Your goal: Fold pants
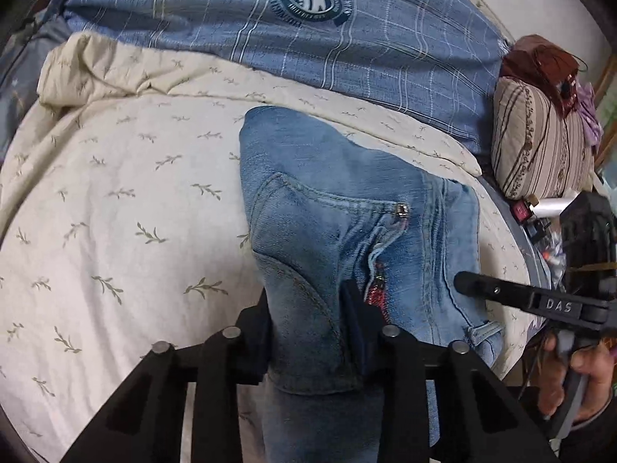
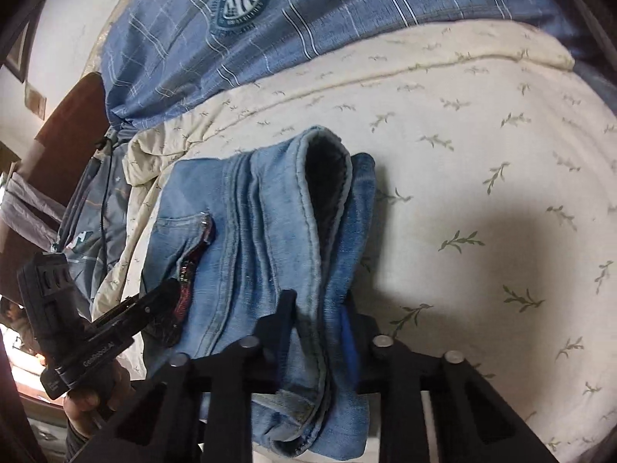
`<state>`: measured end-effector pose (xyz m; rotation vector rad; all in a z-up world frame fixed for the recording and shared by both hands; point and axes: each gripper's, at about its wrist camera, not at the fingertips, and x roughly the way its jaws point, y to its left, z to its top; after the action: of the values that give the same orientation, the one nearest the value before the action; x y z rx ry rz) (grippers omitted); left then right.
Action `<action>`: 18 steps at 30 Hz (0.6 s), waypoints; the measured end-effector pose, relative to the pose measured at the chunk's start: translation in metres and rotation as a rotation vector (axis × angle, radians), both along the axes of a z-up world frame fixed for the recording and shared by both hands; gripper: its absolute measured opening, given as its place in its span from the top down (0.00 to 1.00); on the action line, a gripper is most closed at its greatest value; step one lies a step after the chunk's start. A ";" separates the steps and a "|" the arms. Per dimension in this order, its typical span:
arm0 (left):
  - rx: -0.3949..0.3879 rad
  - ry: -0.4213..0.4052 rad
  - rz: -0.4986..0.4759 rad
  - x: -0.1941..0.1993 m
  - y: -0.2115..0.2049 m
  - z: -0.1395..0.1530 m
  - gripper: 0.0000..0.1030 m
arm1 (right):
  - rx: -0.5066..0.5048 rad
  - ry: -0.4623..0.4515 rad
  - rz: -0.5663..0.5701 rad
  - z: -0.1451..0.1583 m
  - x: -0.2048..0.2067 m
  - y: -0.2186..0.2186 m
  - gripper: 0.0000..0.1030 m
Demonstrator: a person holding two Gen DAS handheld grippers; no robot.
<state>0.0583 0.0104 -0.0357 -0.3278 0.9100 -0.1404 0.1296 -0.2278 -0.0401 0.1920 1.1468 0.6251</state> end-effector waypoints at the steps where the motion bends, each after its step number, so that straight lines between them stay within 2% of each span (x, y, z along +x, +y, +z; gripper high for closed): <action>1: 0.008 -0.008 -0.005 -0.002 -0.001 0.003 0.69 | 0.003 -0.006 0.001 0.003 -0.001 0.000 0.82; 6: 0.060 -0.043 -0.019 -0.007 -0.008 0.019 0.71 | 0.004 -0.063 0.023 0.025 -0.010 0.007 0.85; 10: 0.072 -0.081 -0.012 -0.010 -0.003 0.040 0.71 | 0.033 -0.099 0.028 0.044 -0.015 0.009 0.85; 18: 0.098 -0.180 0.018 0.015 0.022 0.113 0.71 | 0.096 -0.196 0.055 0.114 0.006 0.030 0.85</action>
<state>0.0731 0.0319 0.0771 -0.2280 0.7327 -0.1061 0.1352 -0.1977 0.0741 0.1779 0.9361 0.7321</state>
